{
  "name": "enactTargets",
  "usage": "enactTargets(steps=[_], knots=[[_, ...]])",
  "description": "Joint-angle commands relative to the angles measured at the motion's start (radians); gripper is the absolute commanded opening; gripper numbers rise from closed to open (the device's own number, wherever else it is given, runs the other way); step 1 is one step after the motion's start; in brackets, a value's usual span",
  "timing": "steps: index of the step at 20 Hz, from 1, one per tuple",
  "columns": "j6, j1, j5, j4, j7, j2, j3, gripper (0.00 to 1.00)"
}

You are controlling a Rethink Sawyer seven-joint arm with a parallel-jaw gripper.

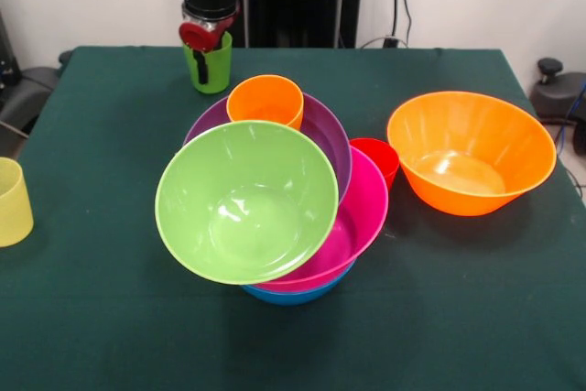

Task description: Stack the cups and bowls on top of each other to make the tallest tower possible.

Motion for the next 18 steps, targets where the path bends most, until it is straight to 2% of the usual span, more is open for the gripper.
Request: enactTargets(steps=[1, 4, 5, 9, 11, 18], knots=[[0.111, -0.018, -0.004, -0.068, -0.308, 0.020, 0.211, 1.00], [0.109, -0.032, 0.000, -0.060, -0.358, -0.001, 0.231, 1.00], [0.101, -0.033, -0.008, -0.060, -0.341, -0.002, 0.235, 0.00], [0.111, -0.047, -0.016, -0.045, -0.458, -0.029, 0.248, 0.00], [0.096, -0.040, -0.025, -0.046, -0.320, -0.014, 0.218, 0.00], [0.074, 0.002, -0.058, -0.042, -0.207, -0.020, 0.158, 0.00]])
